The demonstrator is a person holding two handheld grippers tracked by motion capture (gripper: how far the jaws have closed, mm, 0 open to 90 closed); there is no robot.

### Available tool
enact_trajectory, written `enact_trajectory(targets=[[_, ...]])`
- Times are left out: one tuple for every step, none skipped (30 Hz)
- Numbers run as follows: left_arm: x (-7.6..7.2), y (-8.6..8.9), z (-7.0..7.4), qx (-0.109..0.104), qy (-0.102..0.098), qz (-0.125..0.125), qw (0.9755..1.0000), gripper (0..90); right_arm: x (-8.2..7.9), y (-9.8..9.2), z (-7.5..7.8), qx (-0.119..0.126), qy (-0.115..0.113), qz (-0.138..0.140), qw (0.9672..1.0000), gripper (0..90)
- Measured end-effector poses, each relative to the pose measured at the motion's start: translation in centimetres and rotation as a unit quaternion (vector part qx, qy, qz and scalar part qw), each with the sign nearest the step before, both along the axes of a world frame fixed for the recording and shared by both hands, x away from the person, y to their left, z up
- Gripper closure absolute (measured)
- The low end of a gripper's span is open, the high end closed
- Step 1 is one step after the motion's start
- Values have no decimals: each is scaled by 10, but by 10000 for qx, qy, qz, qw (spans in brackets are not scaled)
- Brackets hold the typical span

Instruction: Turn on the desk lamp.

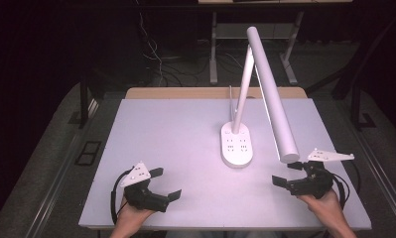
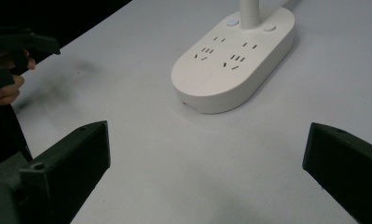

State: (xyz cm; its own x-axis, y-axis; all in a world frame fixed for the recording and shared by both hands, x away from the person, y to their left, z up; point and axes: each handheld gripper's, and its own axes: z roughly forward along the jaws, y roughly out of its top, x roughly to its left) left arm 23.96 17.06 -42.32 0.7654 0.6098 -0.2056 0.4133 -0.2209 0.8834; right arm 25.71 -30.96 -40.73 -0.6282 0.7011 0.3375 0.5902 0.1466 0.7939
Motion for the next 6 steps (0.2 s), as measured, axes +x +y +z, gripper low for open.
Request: enact_trajectory(targets=[[0,0,0,2,-3,-3,10000,0,-2,0,-1,1,12,-9,10000,4],[0,0,0,4,-4,-4,10000,0,-3,0,-2,-3,17,3,10000,5],[0,0,0,6,-6,-8,10000,0,-5,1,-3,0,25,-8,10000,4],[0,0,0,4,-7,-9,10000,0,-6,1,-4,-8,14,-10,10000,4],[0,0,0,6,-4,-9,10000,0,-6,1,-5,-20,-21,3,10000,5],[0,0,0,3,-1,-6,10000,0,-7,2,-6,-38,-9,-2,10000,5]])
